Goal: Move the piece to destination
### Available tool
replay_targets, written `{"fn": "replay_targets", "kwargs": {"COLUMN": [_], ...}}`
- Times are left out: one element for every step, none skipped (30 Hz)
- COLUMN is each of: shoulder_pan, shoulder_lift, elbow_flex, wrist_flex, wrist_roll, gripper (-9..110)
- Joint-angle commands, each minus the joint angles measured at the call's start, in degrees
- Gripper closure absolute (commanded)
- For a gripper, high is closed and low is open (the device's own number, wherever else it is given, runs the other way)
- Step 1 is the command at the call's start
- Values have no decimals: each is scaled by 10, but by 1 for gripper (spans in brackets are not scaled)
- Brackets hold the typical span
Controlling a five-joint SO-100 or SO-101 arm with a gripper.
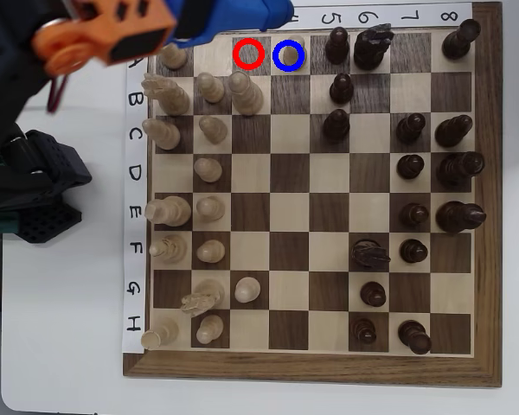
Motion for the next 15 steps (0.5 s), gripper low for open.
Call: {"fn": "replay_targets", "kwargs": {"shoulder_pan": [98, 122, 149, 177, 202, 231, 260, 290, 317, 352, 388, 421, 461, 499, 533], "shoulder_lift": [175, 188, 203, 222, 245, 263, 276, 290, 302, 309, 320, 324, 328, 333, 337], "elbow_flex": [-159, -146, -124, -89, -49, -18, 6, 32, 54, 69, 82, 89, 97, 105, 111], "wrist_flex": [34, 20, -4, -34, -77, -114, -134, -156, -178, -187, -197, -200, -200, -203, -214], "wrist_roll": [-301, -321, -337, -373, -405, -432, -461, -488, -516, -546, -566, -587, -613, -631, -635], "gripper": [81, 84, 88, 91, 94, 97, 99, 101, 101, 101, 101, 101, 101, 101, 101]}}
